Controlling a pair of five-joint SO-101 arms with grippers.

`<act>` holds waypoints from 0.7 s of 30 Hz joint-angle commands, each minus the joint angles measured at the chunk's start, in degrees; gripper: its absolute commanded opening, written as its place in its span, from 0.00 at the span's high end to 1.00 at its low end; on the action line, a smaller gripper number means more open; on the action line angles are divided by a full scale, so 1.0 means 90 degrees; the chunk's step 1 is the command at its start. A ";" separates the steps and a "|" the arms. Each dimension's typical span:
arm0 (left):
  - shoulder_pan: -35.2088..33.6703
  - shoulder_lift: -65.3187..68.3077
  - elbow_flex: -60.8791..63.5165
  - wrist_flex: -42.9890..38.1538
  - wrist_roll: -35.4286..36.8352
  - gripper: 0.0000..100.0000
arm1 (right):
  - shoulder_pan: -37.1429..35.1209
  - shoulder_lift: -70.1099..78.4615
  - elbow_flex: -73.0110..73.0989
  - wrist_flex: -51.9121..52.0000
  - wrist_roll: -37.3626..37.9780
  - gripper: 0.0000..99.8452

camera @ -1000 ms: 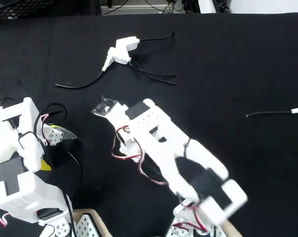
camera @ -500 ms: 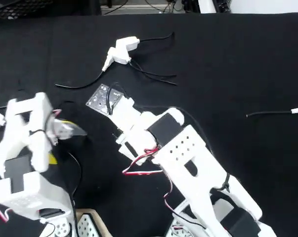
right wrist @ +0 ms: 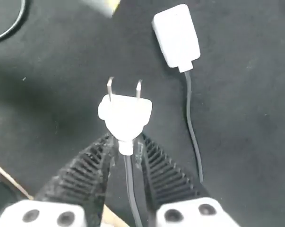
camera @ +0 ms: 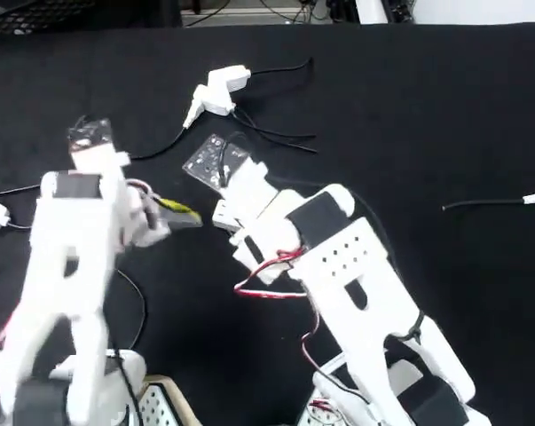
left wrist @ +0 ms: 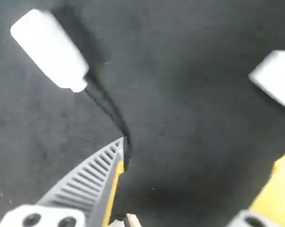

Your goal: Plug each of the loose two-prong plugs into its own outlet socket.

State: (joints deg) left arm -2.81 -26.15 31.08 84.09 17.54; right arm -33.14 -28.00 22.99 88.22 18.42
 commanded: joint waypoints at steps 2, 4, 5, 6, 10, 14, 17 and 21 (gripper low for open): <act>0.1001 -0.2559 0.1040 -0.0606 0.0186 0.55 | -0.0029 -0.0171 0.0044 -0.0137 -0.0039 0.99; 0.1050 -0.3272 0.1636 -0.1143 0.0479 0.55 | -0.0137 -0.0171 0.0151 -0.0137 -0.0059 0.99; 0.1060 -0.3575 0.1939 -0.1387 0.0557 0.55 | -0.0176 -0.0181 0.0210 -0.0137 -0.0147 0.99; 0.1070 -0.3858 0.2183 -0.1573 0.0596 0.55 | -0.0195 -0.0171 0.0249 -0.0137 -0.0234 0.99; 0.1070 -0.4864 0.2838 -0.1993 0.0615 0.55 | -0.0186 -0.0142 0.0278 -0.0137 -0.0322 0.99; 0.1089 -0.5548 0.3101 -0.2022 0.0625 0.55 | -0.0225 -0.0142 0.0474 -0.0322 -0.0313 0.99; 0.1089 -0.5861 0.3336 -0.2042 0.0625 0.55 | -0.0479 -0.0142 0.0825 -0.0586 -0.0303 0.99; 0.1558 -0.6076 0.3687 -0.2042 0.0596 0.55 | -0.0733 -0.0161 0.0894 -0.0840 -0.0361 0.99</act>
State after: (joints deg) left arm 6.86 -78.90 62.81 66.86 22.73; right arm -37.80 -28.18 31.69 82.59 15.96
